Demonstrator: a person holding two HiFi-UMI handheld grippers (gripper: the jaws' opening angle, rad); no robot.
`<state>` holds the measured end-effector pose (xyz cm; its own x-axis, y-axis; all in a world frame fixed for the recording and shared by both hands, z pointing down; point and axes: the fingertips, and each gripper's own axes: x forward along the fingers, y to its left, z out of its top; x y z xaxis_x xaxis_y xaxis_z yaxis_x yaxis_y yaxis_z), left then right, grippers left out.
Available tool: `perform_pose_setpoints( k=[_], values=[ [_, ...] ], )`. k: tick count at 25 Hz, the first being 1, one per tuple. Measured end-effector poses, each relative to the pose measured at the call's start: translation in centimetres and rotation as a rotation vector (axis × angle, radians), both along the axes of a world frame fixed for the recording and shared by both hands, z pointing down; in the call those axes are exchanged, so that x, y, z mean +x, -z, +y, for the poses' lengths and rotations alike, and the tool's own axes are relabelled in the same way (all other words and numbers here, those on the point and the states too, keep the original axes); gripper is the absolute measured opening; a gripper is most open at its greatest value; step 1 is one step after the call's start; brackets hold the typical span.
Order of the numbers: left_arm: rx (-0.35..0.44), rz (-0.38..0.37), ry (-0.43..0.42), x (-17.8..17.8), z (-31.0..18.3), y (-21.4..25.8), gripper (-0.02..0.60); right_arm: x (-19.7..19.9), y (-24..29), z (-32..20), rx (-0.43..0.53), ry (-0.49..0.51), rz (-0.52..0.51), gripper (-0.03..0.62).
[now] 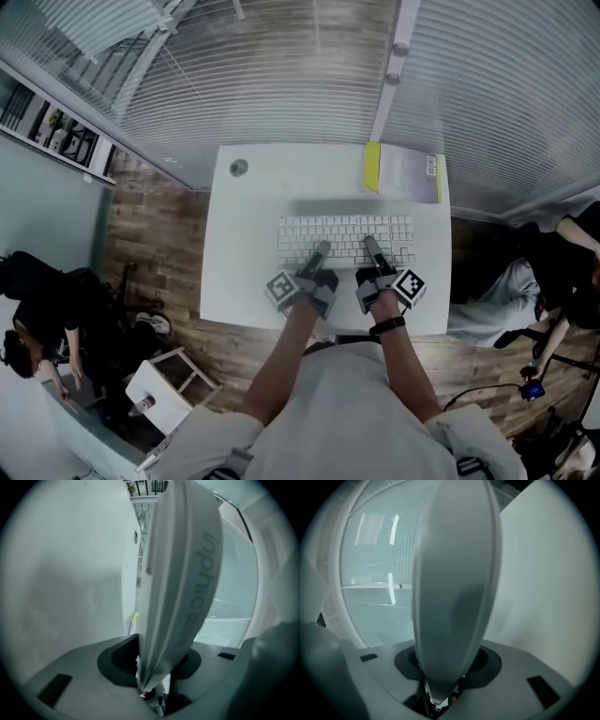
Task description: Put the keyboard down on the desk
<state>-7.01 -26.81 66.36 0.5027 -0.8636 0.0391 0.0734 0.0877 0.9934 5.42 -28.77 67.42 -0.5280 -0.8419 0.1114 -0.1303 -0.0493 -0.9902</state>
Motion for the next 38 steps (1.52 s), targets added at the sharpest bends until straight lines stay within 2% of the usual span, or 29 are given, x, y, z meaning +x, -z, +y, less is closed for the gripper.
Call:
perform_pose_setpoints(
  k=[14, 21, 24, 29, 33, 38],
  values=[
    [-0.122, 0.006, 0.012, 0.0, -1.3, -2.9, 0.137, -0.2, -2.5, -1.4, -0.093, -0.02, -0.01, 0.146],
    [-0.187, 0.01, 0.021, 0.0, -1.0, -4.4, 0.137, -0.1, -4.1, -1.0, -0.182, -0.026, -0.007, 0.147],
    [-0.198, 0.018, 0.031, -0.2, -1.0, -4.8, 0.137, -0.4, -4.1, -1.1, -0.161, 0.012, 0.021, 0.161],
    [-0.202, 0.025, 0.03, 0.1, -0.9, -4.8, 0.137, 0.1, -3.1, 1.5, -0.111, 0.113, 0.102, 0.227],
    [-0.213, 0.02, 0.031, -0.1, -1.0, -4.7, 0.137, 0.4, -2.0, 4.0, -0.06, 0.12, 0.061, 0.227],
    [-0.209, 0.021, 0.028, -0.1, -1.0, -4.7, 0.137, -0.5, -1.7, 5.6, -0.036, 0.038, -0.051, 0.224]
  ],
)
